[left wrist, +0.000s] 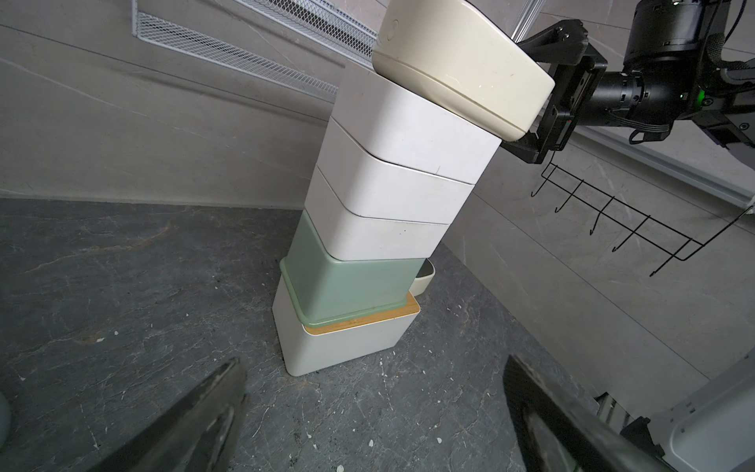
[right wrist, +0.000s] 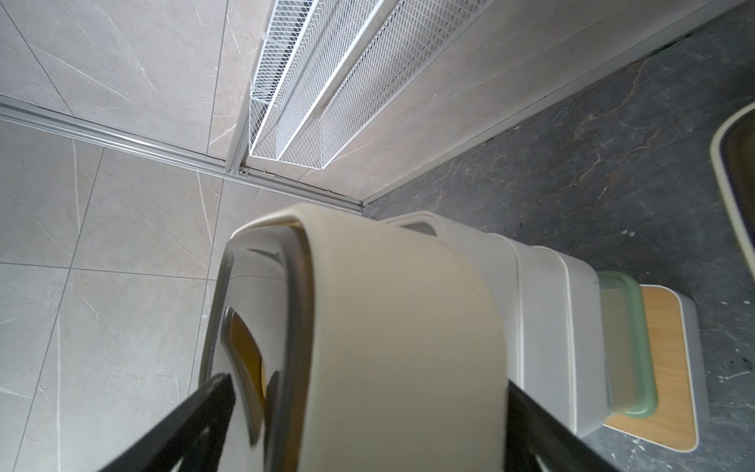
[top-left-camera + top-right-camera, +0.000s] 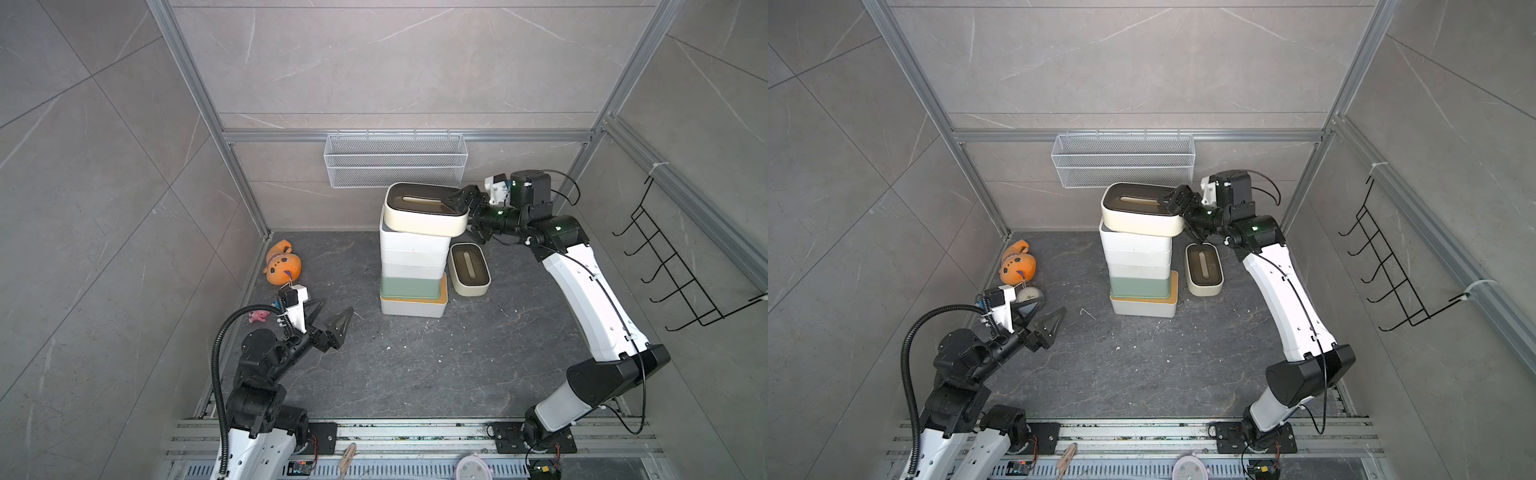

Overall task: Stack the tissue boxes
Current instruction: Place the tissue box at the tissue box.

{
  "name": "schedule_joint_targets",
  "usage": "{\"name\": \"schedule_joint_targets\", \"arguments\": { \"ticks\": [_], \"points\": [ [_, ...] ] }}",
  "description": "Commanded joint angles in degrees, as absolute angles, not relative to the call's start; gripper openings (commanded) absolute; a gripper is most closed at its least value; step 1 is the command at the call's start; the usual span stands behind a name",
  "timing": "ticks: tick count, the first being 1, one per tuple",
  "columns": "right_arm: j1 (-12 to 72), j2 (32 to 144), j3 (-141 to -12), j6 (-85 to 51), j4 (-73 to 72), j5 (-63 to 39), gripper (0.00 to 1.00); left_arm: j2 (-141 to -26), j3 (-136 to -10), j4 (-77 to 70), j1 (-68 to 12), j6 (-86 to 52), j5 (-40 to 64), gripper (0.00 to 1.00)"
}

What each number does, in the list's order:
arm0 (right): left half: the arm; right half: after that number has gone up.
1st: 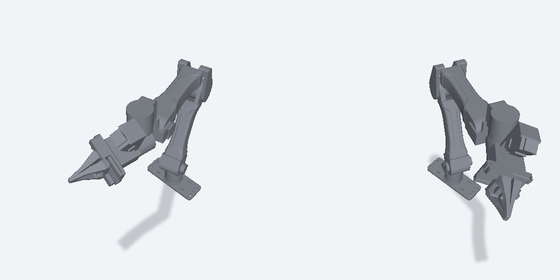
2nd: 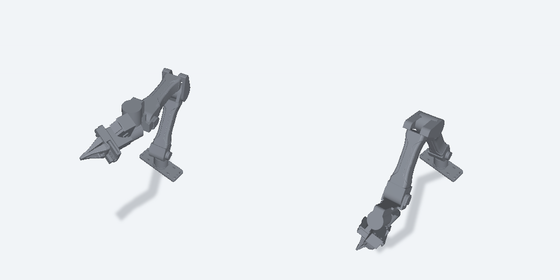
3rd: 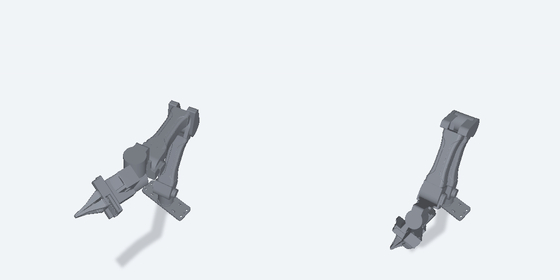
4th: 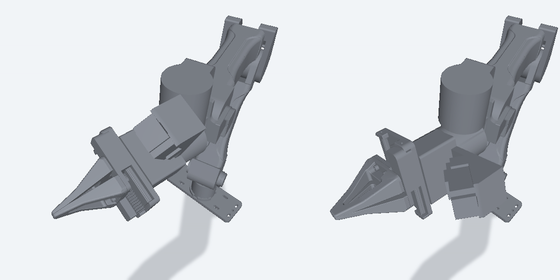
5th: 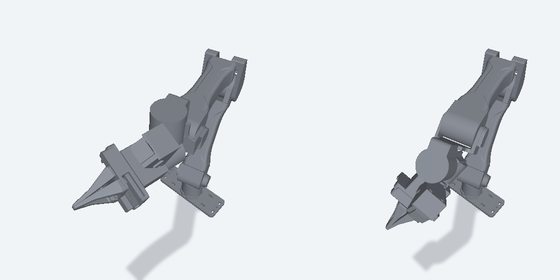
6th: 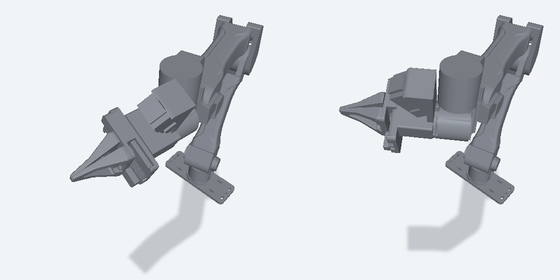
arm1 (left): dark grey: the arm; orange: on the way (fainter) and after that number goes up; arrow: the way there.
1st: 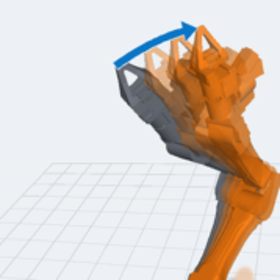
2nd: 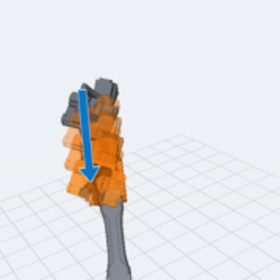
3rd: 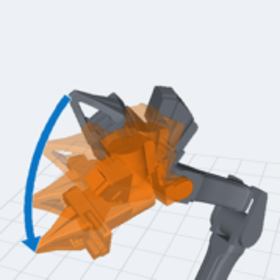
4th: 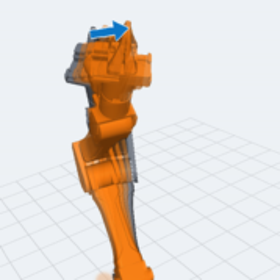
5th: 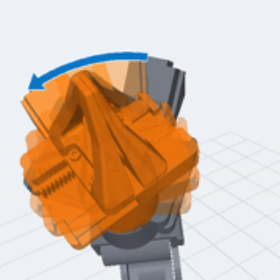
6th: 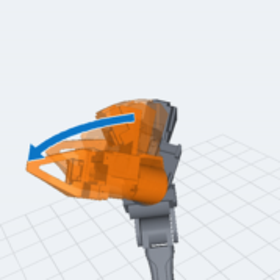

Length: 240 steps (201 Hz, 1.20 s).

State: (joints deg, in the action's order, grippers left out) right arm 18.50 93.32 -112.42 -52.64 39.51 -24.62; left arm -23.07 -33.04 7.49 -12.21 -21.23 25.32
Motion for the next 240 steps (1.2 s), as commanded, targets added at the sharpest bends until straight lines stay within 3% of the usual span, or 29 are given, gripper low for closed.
{"name": "schedule_joint_targets", "arguments": {
  "ticks": [1, 55, 85, 144, 195, 240],
  "points": [
    [18.4, 93.2, -114.6, -50.2, 40.4, -23.2, 0.99, -22.7, -33.5, 6.2, -12.0, -21.1, 24.5, 1.0],
    [17.9, 92.7, -120.0, -47.2, 47.5, -15.5, 1.0, -23.0, -35.0, 10.0, -12.0, -20.8, 18.1, 1.0],
    [17.1, 92.1, -120.2, -46.5, 47.1, -17.2, 1.0, -27.8, -40.1, 14.7, -12.0, -22.7, 18.1, 1.0],
    [17.1, 98.1, -129.6, -43.5, 48.2, -29.2, 1.0, -47.4, -63.6, 20.5, -12.0, -28.7, 31.1, 1.0],
    [17.1, 98.2, -131.4, -42.5, 49.9, -28.0, 1.0, -66.1, -82.3, 19.3, -12.1, -32.8, 39.1, 1.0],
    [17.1, 97.6, -130.1, -42.5, 48.7, -28.2, 1.0, -75.1, -91.2, 17.7, -12.7, -33.0, 41.9, 1.0]
  ]
}}
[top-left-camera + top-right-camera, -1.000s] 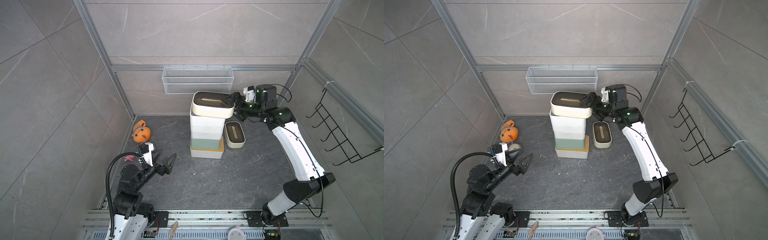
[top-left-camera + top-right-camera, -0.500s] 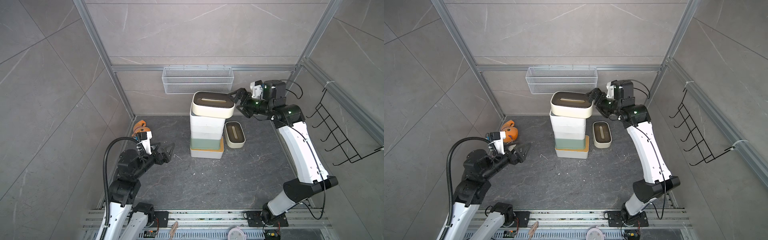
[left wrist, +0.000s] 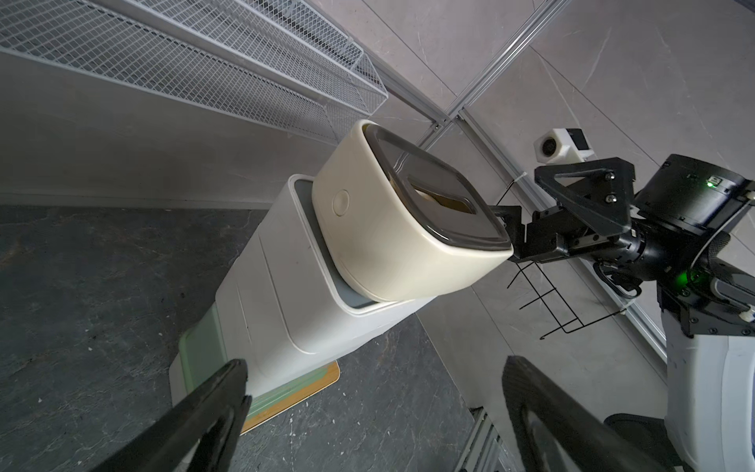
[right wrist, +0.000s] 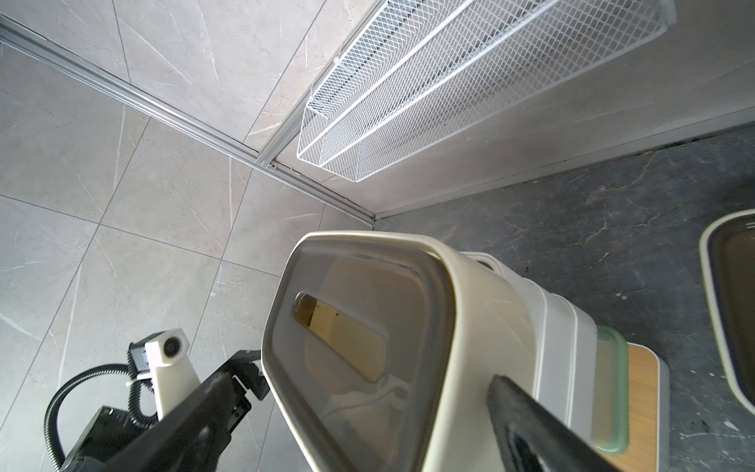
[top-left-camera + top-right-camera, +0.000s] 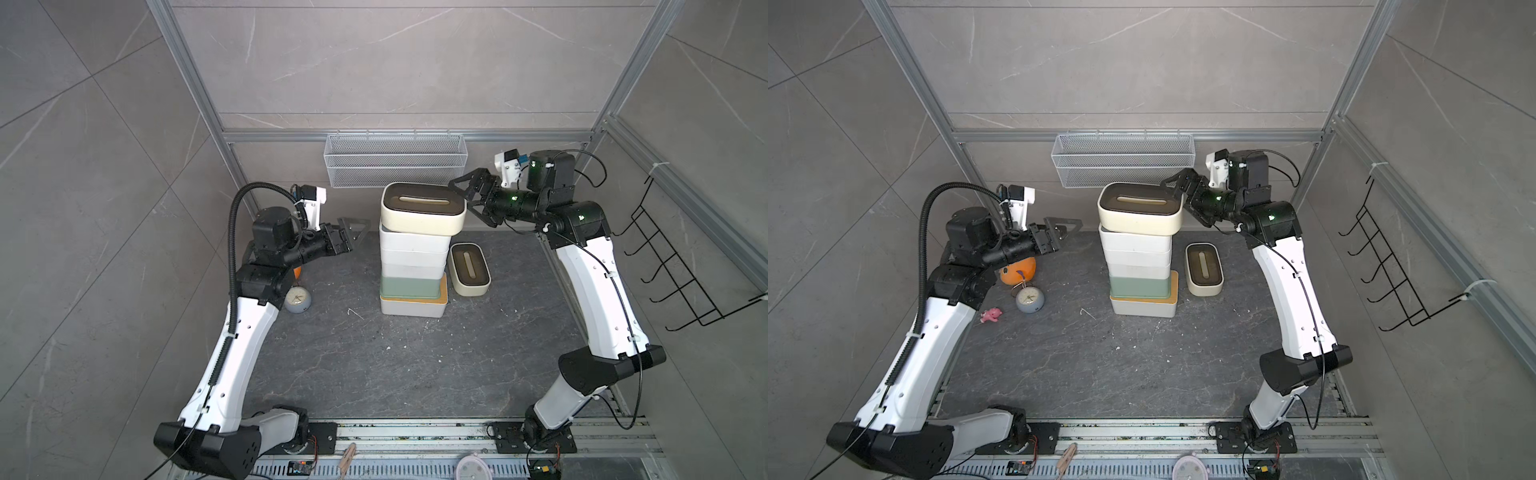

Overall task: Stack the tissue boxes
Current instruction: Place the tissue box at the tissue box.

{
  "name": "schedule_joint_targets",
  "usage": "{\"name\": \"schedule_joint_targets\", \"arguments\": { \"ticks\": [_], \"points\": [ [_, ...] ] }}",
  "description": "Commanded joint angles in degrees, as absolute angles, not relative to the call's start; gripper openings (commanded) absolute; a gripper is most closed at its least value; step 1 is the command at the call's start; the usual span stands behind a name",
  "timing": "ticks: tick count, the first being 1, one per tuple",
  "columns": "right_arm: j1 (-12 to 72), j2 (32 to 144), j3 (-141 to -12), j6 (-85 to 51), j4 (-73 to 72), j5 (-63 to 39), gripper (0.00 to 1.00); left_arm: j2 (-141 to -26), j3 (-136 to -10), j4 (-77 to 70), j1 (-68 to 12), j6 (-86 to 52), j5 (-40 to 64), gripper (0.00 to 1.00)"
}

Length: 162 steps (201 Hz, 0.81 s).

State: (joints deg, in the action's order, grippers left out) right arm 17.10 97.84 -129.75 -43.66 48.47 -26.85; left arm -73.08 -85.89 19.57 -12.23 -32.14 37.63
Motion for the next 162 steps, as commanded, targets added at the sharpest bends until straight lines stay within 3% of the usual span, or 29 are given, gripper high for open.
{"name": "schedule_joint_targets", "arguments": {
  "ticks": [1, 121, 162],
  "points": [
    [17.1, 97.6, -130.1, -42.5, 48.7, -28.3, 1.0, -75.3, -91.4, 17.7, -12.7, -32.9, 42.0, 1.0],
    [17.1, 98.4, -127.5, -44.7, 45.0, -31.2, 1.0, -86.7, -102.5, 17.5, -17.7, -31.2, 42.4, 1.0],
    [15.8, 97.8, -129.4, -42.7, 48.1, -26.6, 1.0, -82.3, -100.6, 20.1, -17.6, -29.7, 31.0, 1.0]
  ]
}}
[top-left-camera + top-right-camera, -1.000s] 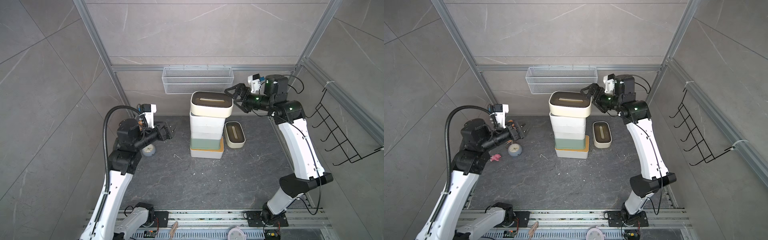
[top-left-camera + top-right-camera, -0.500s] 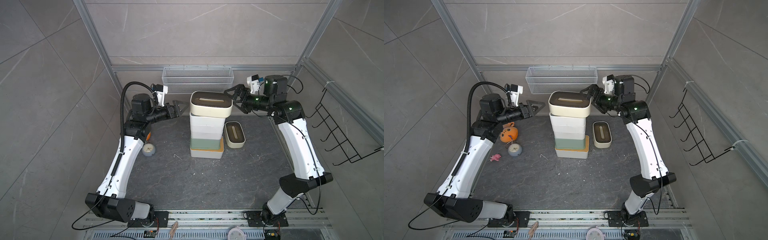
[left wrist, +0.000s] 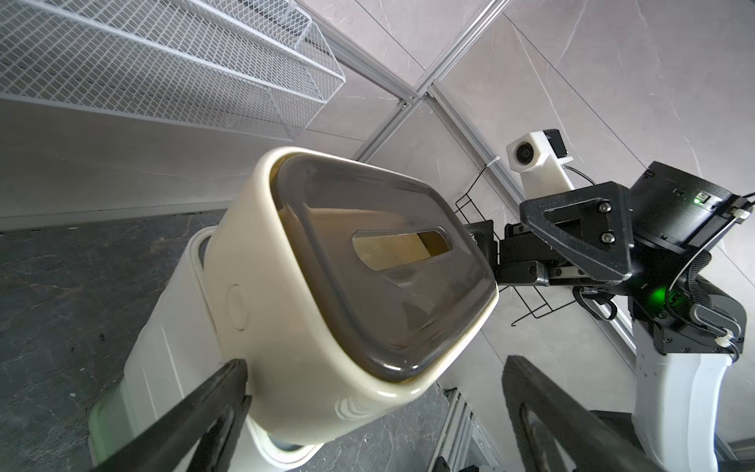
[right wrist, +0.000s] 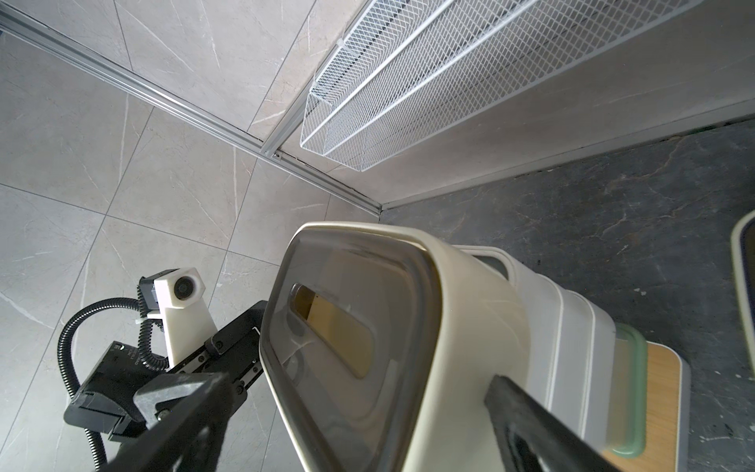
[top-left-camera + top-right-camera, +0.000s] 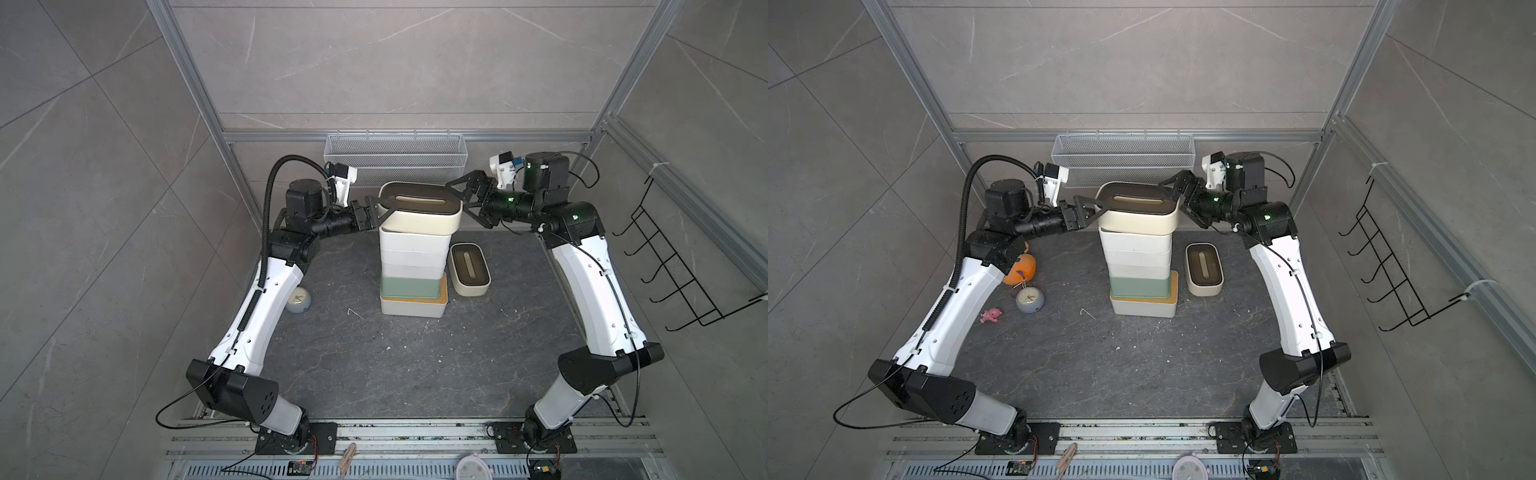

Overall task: Stack the tissue boxes
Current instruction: Place the tissue box at the tissue box.

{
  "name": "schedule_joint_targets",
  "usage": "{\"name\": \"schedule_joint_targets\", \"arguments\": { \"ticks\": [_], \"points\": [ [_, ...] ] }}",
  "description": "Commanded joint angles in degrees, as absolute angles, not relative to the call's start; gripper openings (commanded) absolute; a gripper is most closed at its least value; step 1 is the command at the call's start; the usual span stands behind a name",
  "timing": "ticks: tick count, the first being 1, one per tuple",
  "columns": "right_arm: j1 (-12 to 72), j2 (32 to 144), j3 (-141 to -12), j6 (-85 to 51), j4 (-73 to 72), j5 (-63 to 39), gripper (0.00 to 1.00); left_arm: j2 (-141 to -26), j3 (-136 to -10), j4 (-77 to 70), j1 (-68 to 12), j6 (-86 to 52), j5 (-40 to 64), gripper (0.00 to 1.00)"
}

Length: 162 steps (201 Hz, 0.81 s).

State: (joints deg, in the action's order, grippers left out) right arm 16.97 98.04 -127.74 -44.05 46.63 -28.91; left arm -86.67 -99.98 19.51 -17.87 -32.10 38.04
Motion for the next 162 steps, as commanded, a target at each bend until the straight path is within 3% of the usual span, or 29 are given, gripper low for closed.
{"name": "schedule_joint_targets", "arguments": {
  "ticks": [1, 31, 78, 112, 162],
  "points": [
    [15.6, 97.7, -129.4, -42.7, 48.2, -26.5, 1.0, -82.2, -100.6, 20.3, -17.7, -29.5, 30.7, 1.0],
    [9.2, 95.0, -125.8, -41.6, 49.7, -24.0, 1.0, -75.5, -97.8, 26.0, -17.6, -25.9, 22.9, 1.0],
    [0.2, 84.9, -103.1, -38.4, 41.4, -17.1, 1.0, -58.8, -78.4, 22.1, -17.6, -24.4, 22.6, 1.0],
    [-0.7, 84.2, -91.3, -32.2, 39.6, -8.3, 1.0, -48.7, -64.7, 22.0, -17.6, -21.1, 25.7, 1.0],
    [-0.7, 89.4, -78.6, -29.0, 29.9, -6.6, 0.96, -34.6, -46.2, 18.2, -17.6, -21.0, 26.6, 1.0]
  ]
}}
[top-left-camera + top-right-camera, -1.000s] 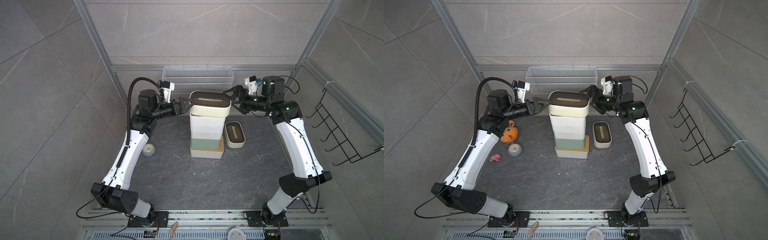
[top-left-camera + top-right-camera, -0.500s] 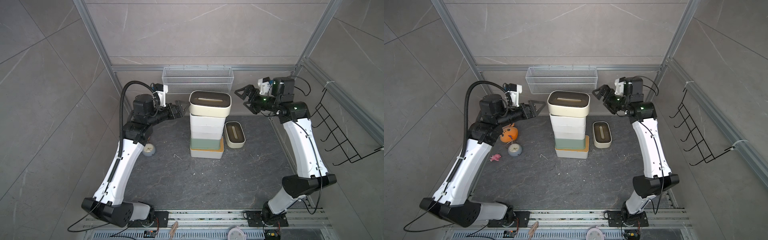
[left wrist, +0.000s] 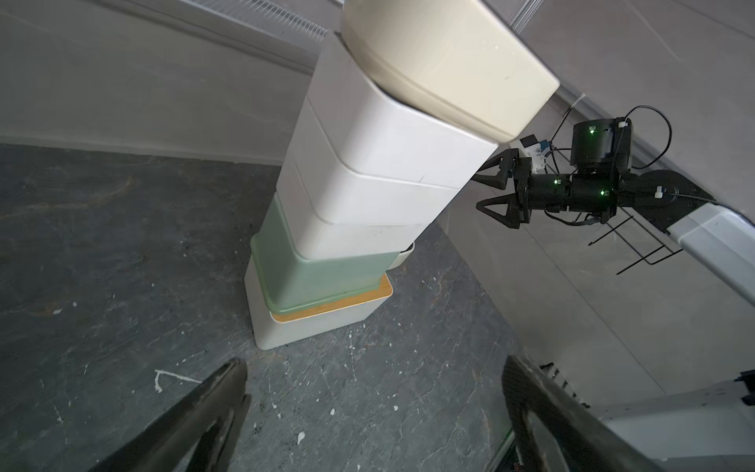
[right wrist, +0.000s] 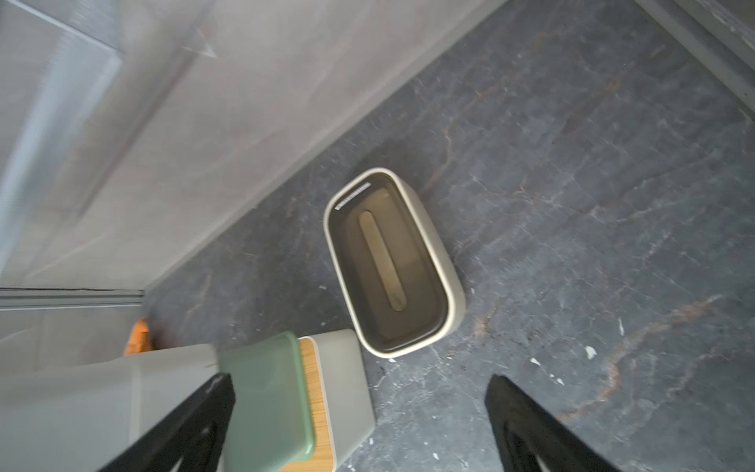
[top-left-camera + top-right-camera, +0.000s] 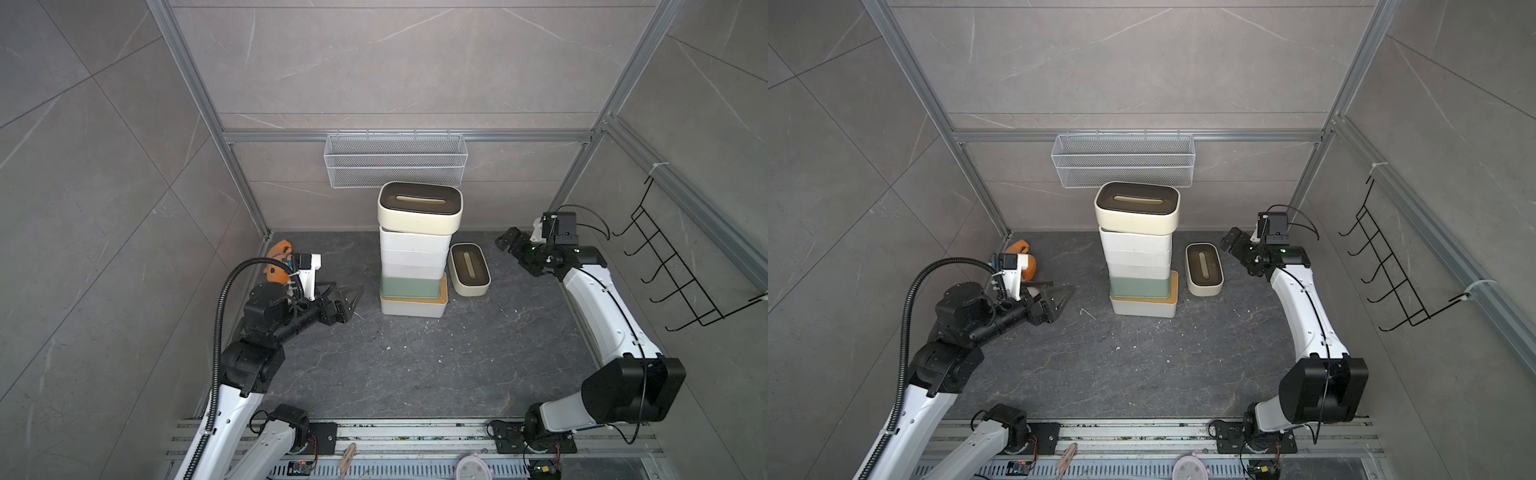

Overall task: Stack the tissue boxes
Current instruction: Place the tissue box at the tissue box, then pick up the tissue box from the center of the board.

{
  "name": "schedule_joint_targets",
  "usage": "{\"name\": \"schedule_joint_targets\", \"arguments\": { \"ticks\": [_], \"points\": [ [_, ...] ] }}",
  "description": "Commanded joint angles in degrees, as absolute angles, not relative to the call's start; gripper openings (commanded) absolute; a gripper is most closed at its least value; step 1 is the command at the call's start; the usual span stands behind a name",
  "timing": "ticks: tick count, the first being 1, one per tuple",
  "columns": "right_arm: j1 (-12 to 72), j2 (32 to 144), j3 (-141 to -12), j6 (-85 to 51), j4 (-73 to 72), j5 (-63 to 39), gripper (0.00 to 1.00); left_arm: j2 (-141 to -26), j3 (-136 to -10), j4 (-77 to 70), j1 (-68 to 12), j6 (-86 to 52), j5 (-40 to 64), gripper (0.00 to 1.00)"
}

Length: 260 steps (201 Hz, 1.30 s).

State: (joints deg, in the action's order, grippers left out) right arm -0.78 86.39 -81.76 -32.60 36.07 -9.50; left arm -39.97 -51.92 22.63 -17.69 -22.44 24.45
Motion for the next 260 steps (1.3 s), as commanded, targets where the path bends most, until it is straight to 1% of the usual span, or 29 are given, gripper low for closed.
{"name": "schedule_joint_targets", "arguments": {
  "ticks": [1, 32, 59, 70, 84, 111, 176, 234, 260],
  "points": [
    [-0.6, 89.6, -78.6, -28.9, 29.8, -6.6, 0.96, -34.4, -45.9, 18.0, -17.6, -21.1, 26.7, 1.0],
    [0.5, 95.9, -77.0, -26.6, 25.5, -7.4, 0.95, -25.5, -36.3, 14.7, -17.6, -22.0, 29.5, 1.0],
    [1.7, 101.5, -80.0, -25.4, 24.9, -6.4, 0.96, -21.4, -33.6, 14.1, -17.6, -21.9, 29.6, 1.0],
    [2.1, 103.8, -82.0, -25.2, 26.1, -5.0, 0.96, -21.6, -34.1, 15.1, -17.5, -21.1, 28.5, 1.0],
    [2.8, 106.5, -84.4, -24.9, 28.3, -0.9, 0.97, -22.6, -34.1, 15.9, -17.6, -21.3, 27.5, 1.0],
    [3.2, 109.8, -86.0, -24.1, 28.6, -0.4, 1.0, -24.6, -34.0, 15.4, -17.6, -21.8, 30.4, 1.0],
    [4.3, 117.3, -91.6, -22.2, 30.8, -0.2, 0.98, -24.1, -33.8, 16.2, -17.6, -21.8, 28.2, 1.0],
    [4.4, 120.6, -93.5, -22.0, 32.3, 1.0, 0.92, -24.3, -33.9, 16.5, -17.6, -21.8, 27.9, 1.0],
    [4.4, 121.6, -93.9, -21.8, 32.7, 0.5, 0.86, -24.6, -33.8, 16.2, -17.6, -22.0, 28.7, 1.0]
  ]
}}
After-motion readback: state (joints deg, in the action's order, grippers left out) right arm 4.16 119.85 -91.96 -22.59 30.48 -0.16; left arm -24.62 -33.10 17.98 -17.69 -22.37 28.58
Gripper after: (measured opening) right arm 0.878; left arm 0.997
